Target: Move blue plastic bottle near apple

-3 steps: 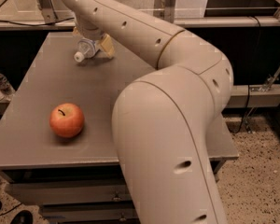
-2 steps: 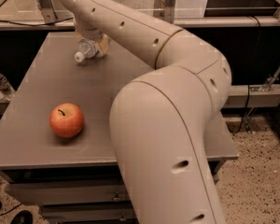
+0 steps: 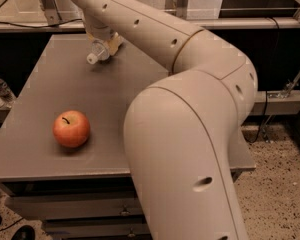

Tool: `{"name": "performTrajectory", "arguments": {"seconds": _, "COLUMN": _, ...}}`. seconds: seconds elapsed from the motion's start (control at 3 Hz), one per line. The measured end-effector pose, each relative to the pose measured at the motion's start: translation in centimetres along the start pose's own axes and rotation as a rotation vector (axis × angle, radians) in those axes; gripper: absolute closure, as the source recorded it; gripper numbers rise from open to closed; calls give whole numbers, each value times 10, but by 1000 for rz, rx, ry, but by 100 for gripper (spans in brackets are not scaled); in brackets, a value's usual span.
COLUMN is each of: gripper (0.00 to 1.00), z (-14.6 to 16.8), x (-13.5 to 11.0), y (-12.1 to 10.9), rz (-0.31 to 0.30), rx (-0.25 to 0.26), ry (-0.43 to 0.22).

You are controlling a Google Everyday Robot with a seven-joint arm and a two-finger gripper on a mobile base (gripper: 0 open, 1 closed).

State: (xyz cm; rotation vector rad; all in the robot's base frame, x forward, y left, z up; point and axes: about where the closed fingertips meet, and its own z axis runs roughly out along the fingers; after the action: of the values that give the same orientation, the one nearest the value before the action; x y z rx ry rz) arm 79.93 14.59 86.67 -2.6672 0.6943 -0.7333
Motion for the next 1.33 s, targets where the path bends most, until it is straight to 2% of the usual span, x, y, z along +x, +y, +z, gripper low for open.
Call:
{"name": "performTrajectory", "arguments": {"seconds": 0.33, "gripper": 100, "z": -31, "x": 4, "y": 9, "rz": 51, "rx": 40, "ry": -29}}
{"name": "performTrajectory", "arguments": {"seconds": 0.67, "gripper": 100, "z": -76, "x": 0, "y": 43, "rz": 97, "rx": 72, "ry": -82}}
{"name": "performTrajectory", "arguments": {"seconds": 1.0, "gripper": 100, "z": -76, "x": 0, "y": 43, "rz": 97, "rx": 72, "ry": -82}}
{"name": "performTrajectory", "arguments": {"seconds": 1.33, "gripper": 100, "z": -81, "x": -11, "y": 44, "rz": 41, "rx": 75, "ry": -78}}
